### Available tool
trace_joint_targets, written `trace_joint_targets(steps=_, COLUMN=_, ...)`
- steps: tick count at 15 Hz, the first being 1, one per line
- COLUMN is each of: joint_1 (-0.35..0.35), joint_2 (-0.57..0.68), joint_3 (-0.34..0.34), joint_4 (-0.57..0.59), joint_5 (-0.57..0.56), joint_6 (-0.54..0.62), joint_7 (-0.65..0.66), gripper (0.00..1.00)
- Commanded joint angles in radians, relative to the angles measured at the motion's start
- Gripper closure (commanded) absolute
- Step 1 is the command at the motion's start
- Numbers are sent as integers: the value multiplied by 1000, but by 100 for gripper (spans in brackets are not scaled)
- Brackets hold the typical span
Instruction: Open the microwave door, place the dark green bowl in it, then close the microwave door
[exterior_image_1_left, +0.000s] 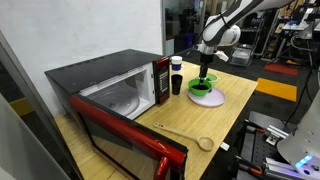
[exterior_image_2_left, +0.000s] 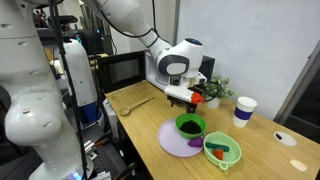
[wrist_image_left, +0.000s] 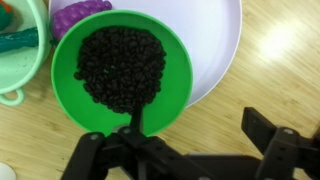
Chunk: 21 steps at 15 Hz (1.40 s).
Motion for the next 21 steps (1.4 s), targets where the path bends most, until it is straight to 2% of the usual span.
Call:
trace_joint_targets(steps=1, joint_1=-23, joint_2=-1, joint_3=24, joint_4=1, joint_5=-3, joint_6=-2, joint_7=3, gripper=0)
trace_joint_targets(steps=9, joint_1=-22, joint_2=-1, joint_3=24, joint_4=1, joint_5=-4, joint_6=-2, joint_7=3, gripper=0)
trace_joint_targets(steps=13, joint_1=-25, joint_2=45, joint_3=30, joint_4=48, joint_5=-1, joint_6=-1, joint_7=-72, gripper=0)
trace_joint_targets(steps=17, joint_1=-27, joint_2=75, joint_3=41, joint_4=77, joint_5=-21, joint_6=0, joint_7=-145, gripper=0)
trace_joint_targets(steps=21, joint_1=-22, joint_2=44, joint_3=47, joint_4=44, joint_5=-91, joint_6=5, joint_7=-144, gripper=0)
